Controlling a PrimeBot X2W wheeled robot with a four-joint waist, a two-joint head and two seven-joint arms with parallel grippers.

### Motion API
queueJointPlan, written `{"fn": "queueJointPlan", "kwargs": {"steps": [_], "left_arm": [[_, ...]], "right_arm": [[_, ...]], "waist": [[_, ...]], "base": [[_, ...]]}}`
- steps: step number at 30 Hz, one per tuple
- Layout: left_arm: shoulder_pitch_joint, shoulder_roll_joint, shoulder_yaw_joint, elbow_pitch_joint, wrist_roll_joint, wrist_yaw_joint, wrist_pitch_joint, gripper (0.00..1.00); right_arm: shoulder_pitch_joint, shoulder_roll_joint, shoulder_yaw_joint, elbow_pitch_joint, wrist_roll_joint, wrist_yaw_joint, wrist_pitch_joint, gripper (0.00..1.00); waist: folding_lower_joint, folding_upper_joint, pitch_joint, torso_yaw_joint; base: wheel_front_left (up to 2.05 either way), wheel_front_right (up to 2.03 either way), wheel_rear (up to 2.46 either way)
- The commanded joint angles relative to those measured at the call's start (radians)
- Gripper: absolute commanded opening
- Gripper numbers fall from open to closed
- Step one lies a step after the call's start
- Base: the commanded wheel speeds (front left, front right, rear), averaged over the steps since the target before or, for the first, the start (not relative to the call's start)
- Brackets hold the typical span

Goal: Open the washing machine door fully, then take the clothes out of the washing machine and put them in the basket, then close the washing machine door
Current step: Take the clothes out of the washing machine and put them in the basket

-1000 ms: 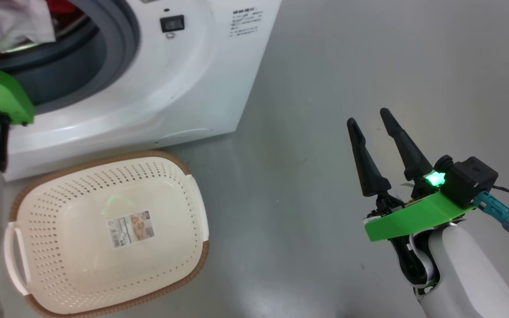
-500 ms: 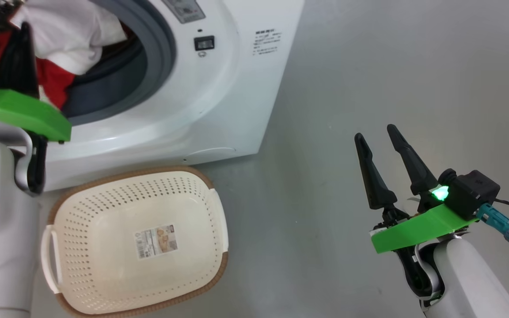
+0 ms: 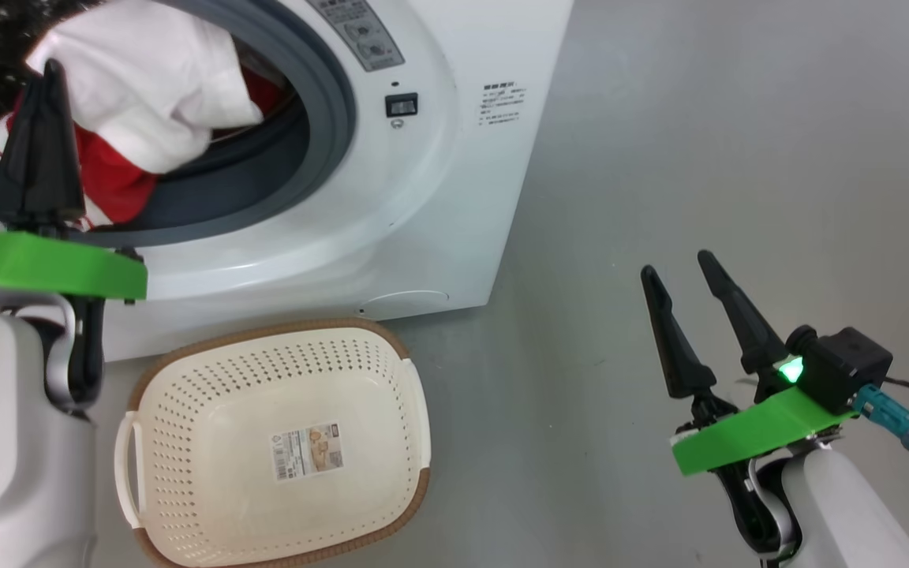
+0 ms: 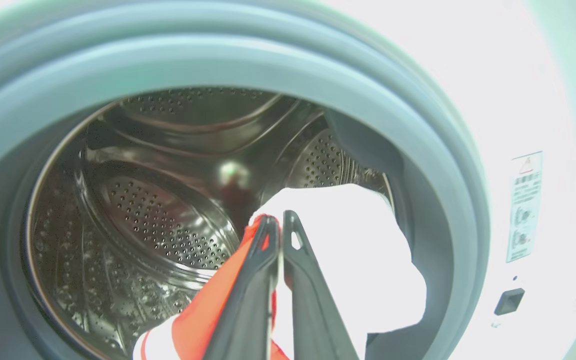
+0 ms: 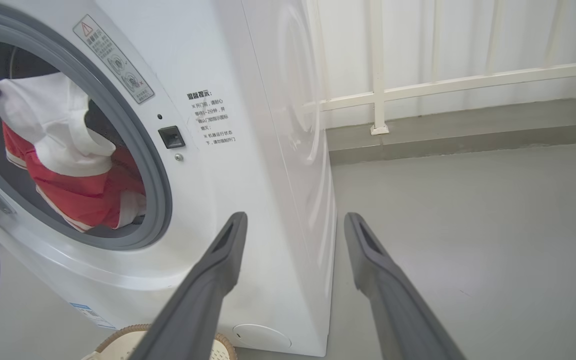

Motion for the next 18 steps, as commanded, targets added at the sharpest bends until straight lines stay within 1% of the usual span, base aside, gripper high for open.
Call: {"fn": "queueJointPlan", "kwargs": {"steps": [1, 8, 18], "left_arm": [[0.026, 0.031, 0.035, -0.067, 0.015, -0.004, -0.008, 0.00], [0.120, 0.003, 0.078, -0.248, 0.023, -0.005, -0.008, 0.00], [0.210, -0.035, 0.117, -0.476, 0.027, -0.006, -0.008, 0.00]], "right_arm": [[0.025, -0.004, 0.012, -0.022, -0.002, 0.006, -0.006, 1.00], [0.035, -0.010, 0.006, -0.025, -0.003, 0.006, -0.006, 1.00], [0.047, -0.018, -0.002, -0.027, -0.003, 0.006, -0.006, 1.00]], "waist": [[0.0000, 0.0000, -0.009, 0.007], [0.0000, 0.0000, -0.020, 0.018], [0.0000, 0.0000, -0.028, 0.037]], "base": [[0.00, 0.00, 0.00], [0.00, 0.00, 0.00], [0.00, 0.00, 0.00]]}}
